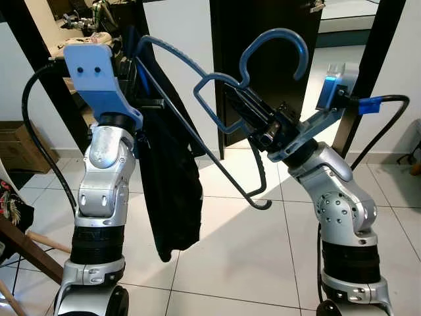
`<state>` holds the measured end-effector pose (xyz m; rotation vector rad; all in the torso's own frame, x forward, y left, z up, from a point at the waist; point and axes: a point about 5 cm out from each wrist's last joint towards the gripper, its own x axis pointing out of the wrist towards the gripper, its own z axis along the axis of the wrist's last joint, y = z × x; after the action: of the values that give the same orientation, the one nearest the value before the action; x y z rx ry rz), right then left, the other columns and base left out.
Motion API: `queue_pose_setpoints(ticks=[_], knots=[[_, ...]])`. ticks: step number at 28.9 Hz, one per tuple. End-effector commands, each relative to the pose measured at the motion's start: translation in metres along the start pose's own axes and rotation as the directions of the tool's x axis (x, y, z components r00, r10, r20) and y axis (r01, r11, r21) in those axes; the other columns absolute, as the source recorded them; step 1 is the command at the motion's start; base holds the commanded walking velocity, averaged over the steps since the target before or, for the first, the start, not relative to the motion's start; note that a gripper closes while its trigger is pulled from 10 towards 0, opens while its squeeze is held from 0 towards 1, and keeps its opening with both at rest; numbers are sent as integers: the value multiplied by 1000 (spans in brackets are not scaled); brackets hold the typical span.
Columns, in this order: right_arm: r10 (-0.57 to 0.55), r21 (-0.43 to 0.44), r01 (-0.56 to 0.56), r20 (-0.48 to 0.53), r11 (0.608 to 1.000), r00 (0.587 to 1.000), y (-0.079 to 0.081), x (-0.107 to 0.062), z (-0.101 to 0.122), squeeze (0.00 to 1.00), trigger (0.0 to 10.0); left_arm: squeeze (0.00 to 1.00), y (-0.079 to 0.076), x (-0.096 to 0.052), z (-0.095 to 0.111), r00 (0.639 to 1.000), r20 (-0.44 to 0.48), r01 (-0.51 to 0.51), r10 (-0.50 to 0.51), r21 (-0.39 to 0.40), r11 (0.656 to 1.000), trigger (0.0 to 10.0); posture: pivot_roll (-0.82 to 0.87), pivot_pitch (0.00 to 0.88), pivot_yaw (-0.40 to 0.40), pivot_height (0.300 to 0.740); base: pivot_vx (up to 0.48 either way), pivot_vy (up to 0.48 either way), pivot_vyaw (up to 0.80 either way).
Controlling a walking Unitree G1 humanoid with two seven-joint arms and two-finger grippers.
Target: Hang hanger
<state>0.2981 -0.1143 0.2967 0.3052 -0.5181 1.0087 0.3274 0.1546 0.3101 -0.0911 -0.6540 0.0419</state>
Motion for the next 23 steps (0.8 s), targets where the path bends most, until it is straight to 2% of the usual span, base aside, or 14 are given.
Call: queue_pose_setpoints(ticks=[1, 6, 7, 8, 9, 10, 11, 12, 13, 15, 16, 23], knots=[[39, -13, -38, 28, 999, 999, 8, 3, 6, 0, 10000, 0, 10, 0, -5, 999, -21, -24, 25, 17, 1000, 0, -59, 0, 130, 740, 0, 0, 0], [23, -28, -22, 6, 999, 1000, 6, 2, 3, 0, 10000, 0, 11, 2, -3, 1000, -15, -22, 22, 16, 1000, 0, -58, 0, 131, 740, 0, 0, 0], [-11, -76, 6, -65, 997, 998, 2, 1, -6, 0, 10000, 0, 11, 3, -2, 1000, -11, -17, 17, 13, 1000, 0, -54, 0, 129, 740, 0, 0, 0], [-11, -76, 6, -65, 997, 998, 2, 1, -6, 0, 10000, 0, 11, 3, -2, 1000, -11, -17, 17, 13, 1000, 0, -54, 0, 129, 740, 0, 0, 0], [-59, -128, 40, -147, 991, 987, -4, -1, -16, 0, 10000, 0, 10, 3, -1, 1000, -8, -11, 11, 11, 1000, 0, -51, 0, 128, 740, 0, 0, 0], [-59, -128, 40, -147, 991, 987, -4, -1, -16, 0, 10000, 0, 10, 3, -1, 1000, -8, -11, 11, 11, 1000, 0, -51, 0, 128, 740, 0, 0, 0], [-112, -179, 72, -222, 981, 969, -10, -4, -27, 0, 10000, 0, 9, 3, -1, 1000, -7, -5, 5, 7, 1000, 0, -51, 0, 128, 740, 0, 0, 0], [-112, -179, 72, -222, 981, 969, -10, -4, -27, 0, 10000, 0, 9, 3, -1, 1000, -7, -5, 5, 7, 1000, 0, -51, 0, 128, 740, 0, 0, 0], [-159, -215, 102, -268, 971, 950, -15, -5, -34, 0, 10000, 0, 8, 3, -1, 1000, -10, 3, -3, 4, 1000, 0, -49, 0, 127, 740, 0, 0, 0], [-159, -215, 102, -268, 971, 950, -15, -5, -34, 0, 10000, 0, 8, 3, -1, 1000, -10, 3, -3, 4, 1000, 0, -49, 0, 127, 740, 0, 0, 0], [-191, -244, 117, -302, 963, 934, -18, -7, -38, 0, 10000, 0, 7, 2, -2, 1000, -14, 11, -11, 0, 1000, 0, -47, 0, 129, 740, 0, 0, 0], [-238, -316, 121, -364, 941, 900, -22, -9, -44, 0, 10000, 0, 0, 1, -4, 999, -24, 40, -41, -19, 999, 0, -47, 0, 129, 740, 0, 0, 0]])
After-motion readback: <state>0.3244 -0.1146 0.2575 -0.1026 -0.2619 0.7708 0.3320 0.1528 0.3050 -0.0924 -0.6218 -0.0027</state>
